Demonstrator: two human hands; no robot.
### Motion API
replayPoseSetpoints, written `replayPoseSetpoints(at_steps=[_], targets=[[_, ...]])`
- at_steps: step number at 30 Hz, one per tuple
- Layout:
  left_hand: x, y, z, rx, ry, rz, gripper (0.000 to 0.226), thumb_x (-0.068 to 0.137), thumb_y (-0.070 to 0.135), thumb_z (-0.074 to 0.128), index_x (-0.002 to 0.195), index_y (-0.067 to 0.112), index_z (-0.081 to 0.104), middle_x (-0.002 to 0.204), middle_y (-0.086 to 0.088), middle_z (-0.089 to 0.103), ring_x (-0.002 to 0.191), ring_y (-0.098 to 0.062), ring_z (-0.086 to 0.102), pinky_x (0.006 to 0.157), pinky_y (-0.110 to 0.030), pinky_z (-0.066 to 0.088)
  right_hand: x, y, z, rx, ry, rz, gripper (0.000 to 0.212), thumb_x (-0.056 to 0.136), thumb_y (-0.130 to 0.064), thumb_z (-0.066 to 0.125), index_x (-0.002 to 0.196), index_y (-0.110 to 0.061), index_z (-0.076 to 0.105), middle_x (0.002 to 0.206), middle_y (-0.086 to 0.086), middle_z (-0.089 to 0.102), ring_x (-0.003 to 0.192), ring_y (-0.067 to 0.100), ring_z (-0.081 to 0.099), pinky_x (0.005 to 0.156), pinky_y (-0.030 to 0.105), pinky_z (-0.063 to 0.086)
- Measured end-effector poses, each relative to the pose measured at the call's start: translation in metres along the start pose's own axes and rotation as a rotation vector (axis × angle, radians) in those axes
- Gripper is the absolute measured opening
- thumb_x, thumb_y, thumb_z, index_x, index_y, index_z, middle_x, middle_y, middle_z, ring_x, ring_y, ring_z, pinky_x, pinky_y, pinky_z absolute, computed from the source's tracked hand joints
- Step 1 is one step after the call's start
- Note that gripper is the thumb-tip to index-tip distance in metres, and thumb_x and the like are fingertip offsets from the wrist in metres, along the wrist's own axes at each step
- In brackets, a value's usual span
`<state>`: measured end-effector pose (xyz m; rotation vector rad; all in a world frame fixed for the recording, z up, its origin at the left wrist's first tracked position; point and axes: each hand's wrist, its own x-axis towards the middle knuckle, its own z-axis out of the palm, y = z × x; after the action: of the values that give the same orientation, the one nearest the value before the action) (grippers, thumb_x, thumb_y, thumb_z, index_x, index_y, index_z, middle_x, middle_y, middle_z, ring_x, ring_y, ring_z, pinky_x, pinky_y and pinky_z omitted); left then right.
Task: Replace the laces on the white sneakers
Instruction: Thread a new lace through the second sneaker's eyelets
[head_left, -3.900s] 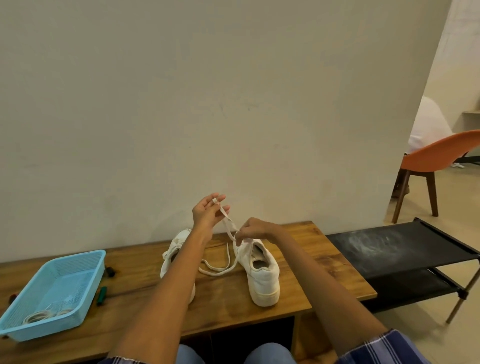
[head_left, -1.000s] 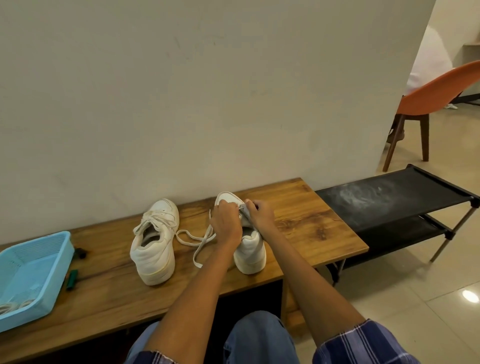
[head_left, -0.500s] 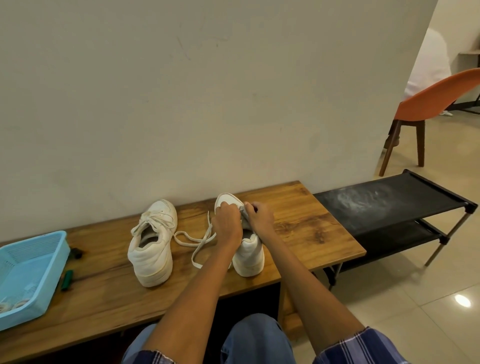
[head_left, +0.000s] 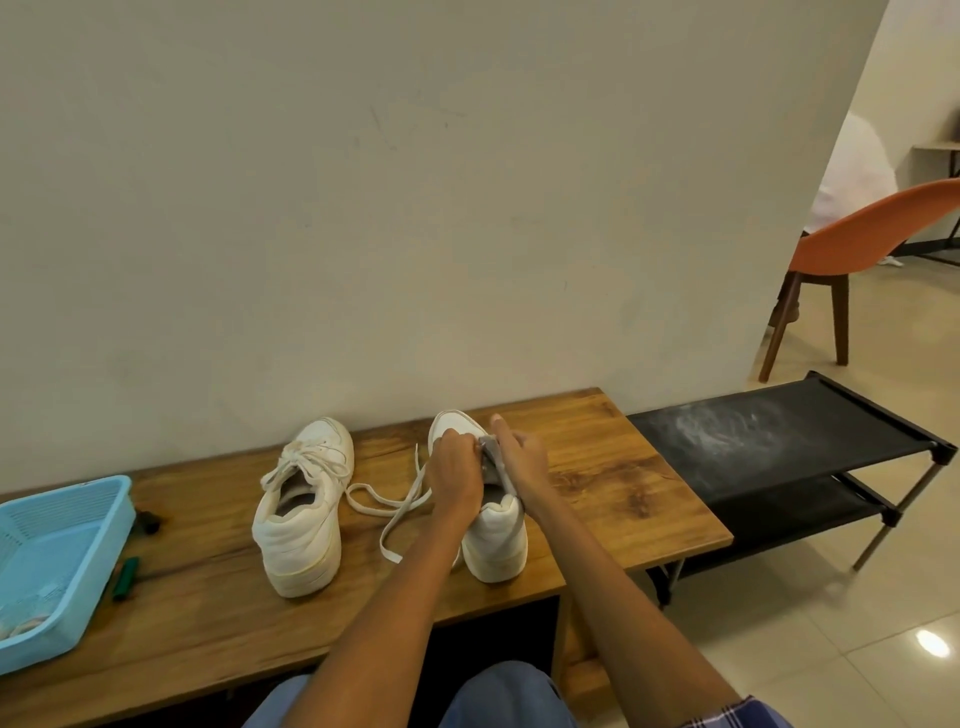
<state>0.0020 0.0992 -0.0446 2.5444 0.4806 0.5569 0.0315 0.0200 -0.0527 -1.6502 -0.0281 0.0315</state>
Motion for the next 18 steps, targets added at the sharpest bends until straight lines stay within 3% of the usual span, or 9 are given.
replayPoseSetpoints(at_steps=[4, 8, 12, 14, 16, 18], targets=[[-0.003, 0.003, -0.002, -0.115, 0.0, 0.038, 0.029, 0.099, 0.017, 0.041, 0.093, 0.002, 0.064, 0.096, -0.013, 0.062, 0.082, -0.018, 0.053, 0.068, -0.03, 0.045, 0.003, 0.0, 0.004, -0.032, 0.007, 0.008, 0.041, 0.096, -0.038, 0.045, 0.073, -0.01, 0.064, 0.069, 0.005, 0.058, 0.067, 0.014, 0.053, 0.062, 0.028, 0.044], [-0.003, 0.002, -0.001, -0.114, 0.007, 0.032, 0.026, 0.1, 0.018, 0.041, 0.104, 0.003, 0.061, 0.104, -0.01, 0.06, 0.094, -0.021, 0.054, 0.078, -0.033, 0.046, 0.011, 0.001, 0.001, -0.016, -0.025, 0.054, 0.027, 0.093, -0.023, 0.055, 0.069, -0.015, 0.063, 0.072, 0.001, 0.061, 0.073, 0.015, 0.056, 0.067, 0.028, 0.048], [-0.002, -0.002, 0.003, -0.193, 0.182, -0.122, 0.024, 0.098, 0.017, 0.044, 0.119, 0.015, 0.055, 0.119, -0.005, 0.061, 0.109, -0.022, 0.054, 0.09, -0.037, 0.039, 0.024, 0.003, -0.007, -0.005, -0.06, 0.162, 0.024, 0.093, -0.013, 0.056, 0.07, -0.016, 0.06, 0.073, 0.002, 0.06, 0.07, 0.013, 0.054, 0.063, 0.024, 0.046], [-0.001, -0.003, 0.002, -0.22, 0.216, -0.201, 0.032, 0.096, 0.011, 0.042, 0.128, 0.016, 0.049, 0.128, -0.004, 0.056, 0.12, -0.024, 0.047, 0.093, -0.04, 0.033, 0.035, -0.007, -0.016, 0.165, 0.075, 0.183, 0.025, 0.099, -0.011, 0.042, 0.078, -0.013, 0.055, 0.076, 0.003, 0.06, 0.066, 0.012, 0.054, 0.063, 0.025, 0.046], [-0.002, -0.003, 0.001, -0.212, 0.209, -0.209, 0.041, 0.092, 0.007, 0.045, 0.132, 0.016, 0.045, 0.132, -0.005, 0.052, 0.124, -0.025, 0.044, 0.094, -0.042, 0.032, 0.041, -0.021, -0.031, 0.592, 0.171, 0.193, 0.023, 0.103, -0.014, 0.031, 0.088, -0.01, 0.048, 0.074, 0.006, 0.058, 0.062, 0.015, 0.058, 0.069, 0.032, 0.051], [-0.002, -0.004, 0.001, -0.2, 0.197, -0.222, 0.046, 0.09, 0.005, 0.05, 0.134, 0.017, 0.043, 0.134, -0.004, 0.051, 0.125, -0.025, 0.042, 0.094, -0.042, 0.032, 0.043, -0.029, -0.042, 0.699, 0.133, 0.162, 0.027, 0.104, -0.018, 0.029, 0.082, -0.012, 0.043, 0.064, 0.003, 0.046, 0.046, 0.012, 0.047, 0.055, 0.027, 0.047]])
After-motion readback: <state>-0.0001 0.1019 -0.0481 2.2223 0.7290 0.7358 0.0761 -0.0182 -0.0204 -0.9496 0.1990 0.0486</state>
